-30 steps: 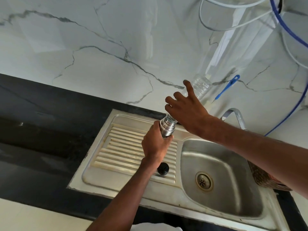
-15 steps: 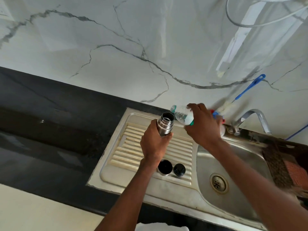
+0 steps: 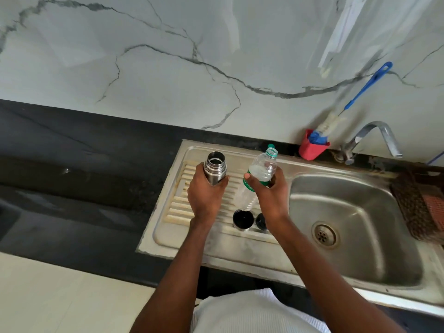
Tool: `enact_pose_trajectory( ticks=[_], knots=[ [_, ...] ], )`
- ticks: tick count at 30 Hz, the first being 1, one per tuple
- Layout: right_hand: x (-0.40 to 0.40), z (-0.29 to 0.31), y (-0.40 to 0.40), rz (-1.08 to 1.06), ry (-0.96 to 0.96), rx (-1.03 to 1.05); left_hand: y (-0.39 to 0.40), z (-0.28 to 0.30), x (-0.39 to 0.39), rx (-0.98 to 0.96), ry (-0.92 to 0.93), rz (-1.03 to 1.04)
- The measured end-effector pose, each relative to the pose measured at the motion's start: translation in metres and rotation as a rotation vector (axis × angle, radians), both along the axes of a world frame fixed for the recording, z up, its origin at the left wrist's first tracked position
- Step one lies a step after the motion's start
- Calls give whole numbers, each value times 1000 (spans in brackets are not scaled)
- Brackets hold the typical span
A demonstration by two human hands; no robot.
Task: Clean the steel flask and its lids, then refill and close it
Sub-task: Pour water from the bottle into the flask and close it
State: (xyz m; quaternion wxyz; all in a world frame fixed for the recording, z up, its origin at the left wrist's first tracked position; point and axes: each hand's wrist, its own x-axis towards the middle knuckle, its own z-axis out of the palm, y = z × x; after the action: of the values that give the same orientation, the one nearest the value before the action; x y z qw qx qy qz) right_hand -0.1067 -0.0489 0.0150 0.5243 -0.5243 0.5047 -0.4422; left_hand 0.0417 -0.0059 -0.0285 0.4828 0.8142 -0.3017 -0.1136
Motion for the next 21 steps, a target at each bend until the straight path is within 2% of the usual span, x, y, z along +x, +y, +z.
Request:
enact_pose_trajectory(
  ticks=[10, 16, 21],
  knots=[
    [-11, -14, 2, 91, 13, -14, -4, -5, 1, -21, 52, 53],
    [-16, -17, 1, 132, 5, -35, 1, -9, 1, -24, 44, 31],
    [-23, -20, 0, 151, -6, -51, 6, -7, -3, -48, 123, -47]
  ],
)
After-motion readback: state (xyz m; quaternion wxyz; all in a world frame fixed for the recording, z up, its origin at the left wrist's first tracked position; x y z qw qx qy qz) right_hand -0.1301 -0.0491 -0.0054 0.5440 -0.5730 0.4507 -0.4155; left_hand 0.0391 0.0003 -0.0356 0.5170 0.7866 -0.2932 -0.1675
